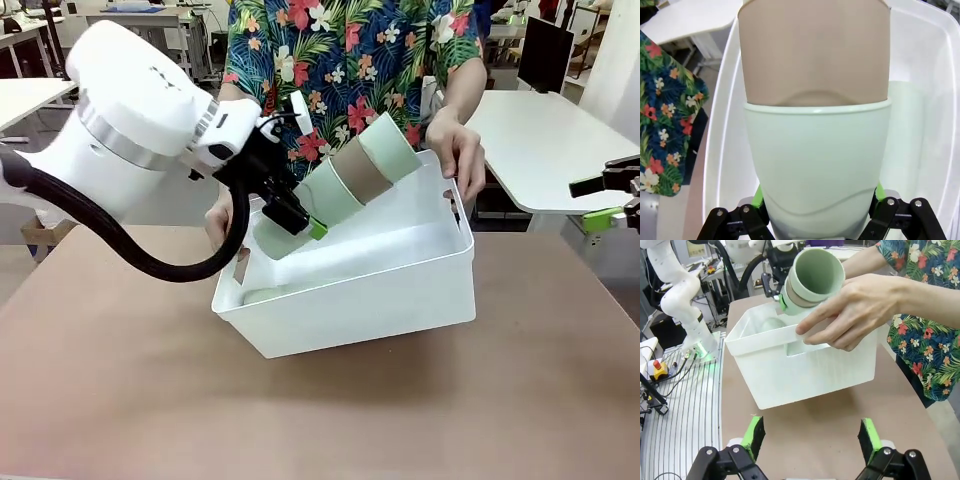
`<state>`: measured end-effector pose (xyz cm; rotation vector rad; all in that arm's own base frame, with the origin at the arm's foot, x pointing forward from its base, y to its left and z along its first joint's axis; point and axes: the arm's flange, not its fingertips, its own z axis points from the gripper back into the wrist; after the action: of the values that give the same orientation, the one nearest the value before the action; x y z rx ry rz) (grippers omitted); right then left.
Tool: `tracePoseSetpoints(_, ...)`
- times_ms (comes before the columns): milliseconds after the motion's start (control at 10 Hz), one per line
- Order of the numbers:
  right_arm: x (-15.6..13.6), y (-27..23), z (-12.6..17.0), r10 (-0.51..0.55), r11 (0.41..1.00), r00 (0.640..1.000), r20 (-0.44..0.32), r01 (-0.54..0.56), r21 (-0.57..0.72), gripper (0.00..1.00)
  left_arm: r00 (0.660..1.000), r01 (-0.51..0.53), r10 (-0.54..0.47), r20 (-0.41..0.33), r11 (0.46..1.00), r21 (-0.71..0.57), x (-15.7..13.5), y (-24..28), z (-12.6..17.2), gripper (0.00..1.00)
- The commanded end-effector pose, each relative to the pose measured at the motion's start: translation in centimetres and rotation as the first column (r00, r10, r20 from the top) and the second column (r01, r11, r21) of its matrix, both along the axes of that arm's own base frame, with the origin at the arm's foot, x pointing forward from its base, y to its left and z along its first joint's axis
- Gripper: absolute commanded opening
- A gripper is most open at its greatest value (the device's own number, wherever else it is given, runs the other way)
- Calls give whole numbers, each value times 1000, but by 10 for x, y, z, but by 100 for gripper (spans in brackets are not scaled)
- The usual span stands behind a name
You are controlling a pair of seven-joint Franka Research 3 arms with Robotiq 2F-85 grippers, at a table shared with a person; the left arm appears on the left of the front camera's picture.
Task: Stack the cups and store them in the basket.
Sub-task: Place the stack of Reusable plastic cups into the Pantry Basket.
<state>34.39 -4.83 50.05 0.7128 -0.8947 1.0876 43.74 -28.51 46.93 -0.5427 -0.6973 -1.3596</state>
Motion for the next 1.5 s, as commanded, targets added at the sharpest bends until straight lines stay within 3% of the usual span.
tracePoseSetpoints(0,1,1,5,-8,1000,1000,-5,8,23,100,999,-40,41,-9,998,37,9,-17,-4,86)
tracePoseSetpoints(900,1,1,5,-8,1000,1000,-5,8,23,100,997,-80,78,23,985,154,27,-54,-63,86)
tracePoseSetpoints(1400,1,1,5,-8,1000,1000,-5,8,23,100,996,-87,80,51,981,175,27,-59,-78,86)
